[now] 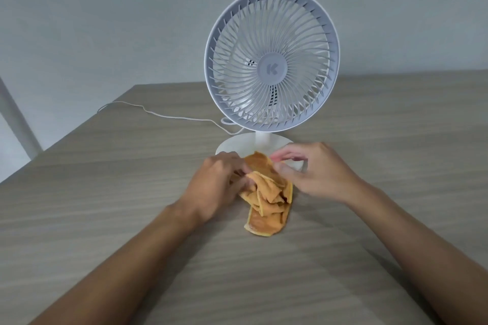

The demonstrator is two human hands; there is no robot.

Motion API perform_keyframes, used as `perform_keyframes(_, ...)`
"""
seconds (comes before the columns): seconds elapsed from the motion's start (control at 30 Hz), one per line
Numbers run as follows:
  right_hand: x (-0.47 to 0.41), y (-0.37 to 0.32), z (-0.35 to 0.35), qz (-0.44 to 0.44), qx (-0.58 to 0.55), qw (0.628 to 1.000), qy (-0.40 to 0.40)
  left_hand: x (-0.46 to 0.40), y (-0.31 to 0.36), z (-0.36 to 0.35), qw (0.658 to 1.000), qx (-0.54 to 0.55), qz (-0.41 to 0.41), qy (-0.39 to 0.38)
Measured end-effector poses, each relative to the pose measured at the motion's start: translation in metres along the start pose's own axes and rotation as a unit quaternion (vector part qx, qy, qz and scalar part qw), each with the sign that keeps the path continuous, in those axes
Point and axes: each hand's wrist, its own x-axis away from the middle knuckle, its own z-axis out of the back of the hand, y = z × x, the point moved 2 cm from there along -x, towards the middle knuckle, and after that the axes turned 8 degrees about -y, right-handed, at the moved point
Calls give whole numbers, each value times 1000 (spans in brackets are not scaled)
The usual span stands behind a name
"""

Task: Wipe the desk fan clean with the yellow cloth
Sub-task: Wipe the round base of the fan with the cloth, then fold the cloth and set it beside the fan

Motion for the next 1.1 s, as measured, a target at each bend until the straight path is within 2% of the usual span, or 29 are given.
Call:
perform_keyframes(0.13,1,-18,-3,-16,25,999,13,-12,8,21,994,69,43,73)
perform_keyframes(0.3,-7,-36,18,-11,-43,992,120,-25,29,63,990,48,35,125)
perform_keyframes(0.43,-14,-57,37,14,-87,990,111,-31,46,101,987,30,37,152)
perform_keyframes(0.53,-22,-64,63,19,-77,997,27,-33,56,129,987,-27,35,153)
perform_keyframes(0.6,-26,-65,81,10,-110,990,-92,-36,61,141,986,-61,40,147)
perform_keyframes(0.63,-27,-65,87,7,-169,971,-170,-38,64,146,986,-70,43,147)
perform_keyframes(0.7,-29,-65,95,-8,-292,909,-297,-42,69,155,984,-77,48,156)
perform_keyframes(0.73,-30,-63,99,-14,-312,892,-327,-44,71,160,982,-79,50,164)
perform_keyframes(0.83,-34,-58,110,-20,-314,880,-355,-45,68,179,980,-63,70,173)
perform_keyframes(0.9,-35,-61,120,-26,-304,882,-359,-44,64,189,981,-64,86,161)
perform_keyframes(0.97,-40,-64,129,-37,-251,912,-323,-43,62,196,979,-96,98,153)
perform_keyframes(1.1,-51,-82,147,-20,-47,988,-145,-39,66,206,970,-116,108,184)
